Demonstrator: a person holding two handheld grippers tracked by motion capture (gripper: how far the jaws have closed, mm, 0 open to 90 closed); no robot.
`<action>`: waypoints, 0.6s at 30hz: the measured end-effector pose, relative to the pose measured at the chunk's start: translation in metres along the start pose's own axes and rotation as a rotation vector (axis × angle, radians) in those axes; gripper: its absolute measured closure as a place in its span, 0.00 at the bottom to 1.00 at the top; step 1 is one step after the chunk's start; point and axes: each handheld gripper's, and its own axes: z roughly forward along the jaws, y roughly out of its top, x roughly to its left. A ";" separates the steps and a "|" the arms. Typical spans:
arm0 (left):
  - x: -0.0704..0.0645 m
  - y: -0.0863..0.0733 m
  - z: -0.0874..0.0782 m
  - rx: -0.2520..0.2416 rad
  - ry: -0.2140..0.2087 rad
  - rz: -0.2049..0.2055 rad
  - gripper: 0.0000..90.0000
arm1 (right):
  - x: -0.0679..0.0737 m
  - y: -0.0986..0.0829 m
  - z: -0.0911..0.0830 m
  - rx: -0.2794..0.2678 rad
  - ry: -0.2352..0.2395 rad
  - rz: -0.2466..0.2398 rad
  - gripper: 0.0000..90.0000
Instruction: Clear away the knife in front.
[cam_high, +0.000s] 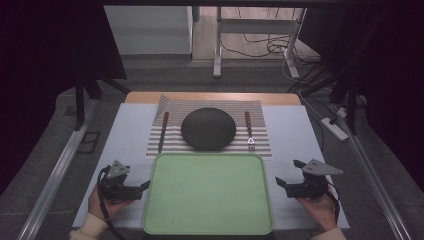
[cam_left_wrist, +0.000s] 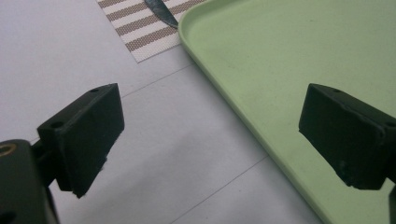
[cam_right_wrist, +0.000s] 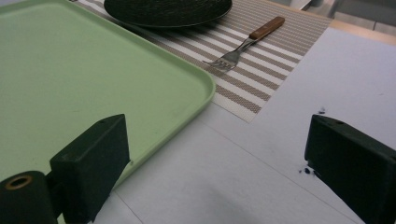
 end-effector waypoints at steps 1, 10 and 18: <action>0.000 0.000 0.000 0.000 0.000 0.000 0.08 | 0.000 0.000 -0.001 -0.003 -0.004 -0.003 0.07; -0.002 0.002 -0.001 -0.001 0.013 0.014 0.09 | -0.001 0.001 0.001 -0.018 0.032 0.026 0.07; -0.009 0.007 -0.007 -0.021 0.013 0.032 0.10 | 0.000 0.002 -0.001 -0.035 0.043 0.039 0.08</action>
